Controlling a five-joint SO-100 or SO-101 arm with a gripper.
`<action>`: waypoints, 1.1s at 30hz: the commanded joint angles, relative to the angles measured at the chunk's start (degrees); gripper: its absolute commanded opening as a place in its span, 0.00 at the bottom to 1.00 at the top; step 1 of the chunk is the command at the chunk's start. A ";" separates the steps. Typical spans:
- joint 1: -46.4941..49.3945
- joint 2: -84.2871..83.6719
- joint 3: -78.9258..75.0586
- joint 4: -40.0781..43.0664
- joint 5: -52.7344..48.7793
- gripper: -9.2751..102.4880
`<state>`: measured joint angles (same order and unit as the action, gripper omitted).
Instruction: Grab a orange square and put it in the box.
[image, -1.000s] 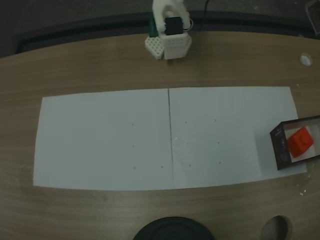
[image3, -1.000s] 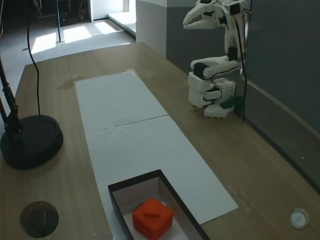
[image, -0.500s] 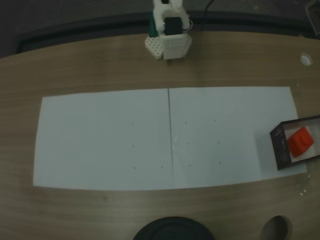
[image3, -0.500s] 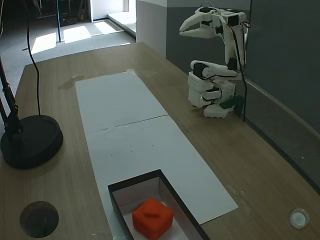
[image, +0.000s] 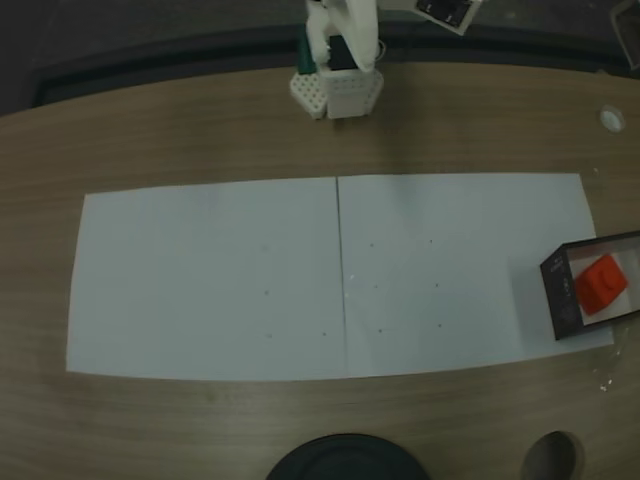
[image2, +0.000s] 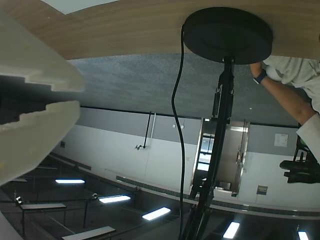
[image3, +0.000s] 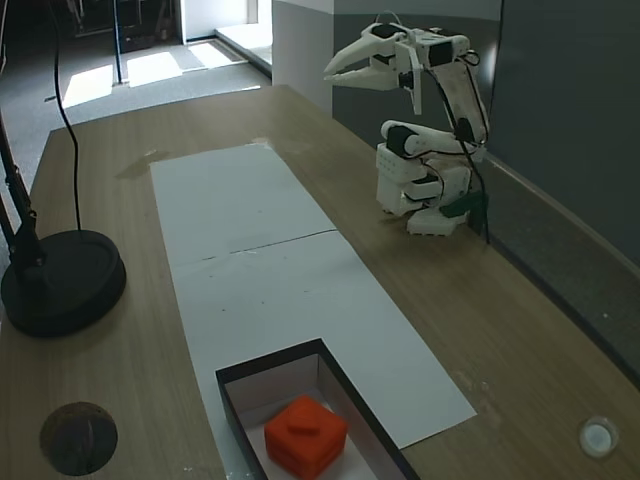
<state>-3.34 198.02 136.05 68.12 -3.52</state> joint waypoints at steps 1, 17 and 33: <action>0.35 1.23 7.21 -5.01 -0.18 0.08; 5.62 1.23 39.11 -15.12 0.35 0.08; 6.59 1.14 35.77 5.89 4.83 0.08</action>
<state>2.46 197.93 175.25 73.30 0.35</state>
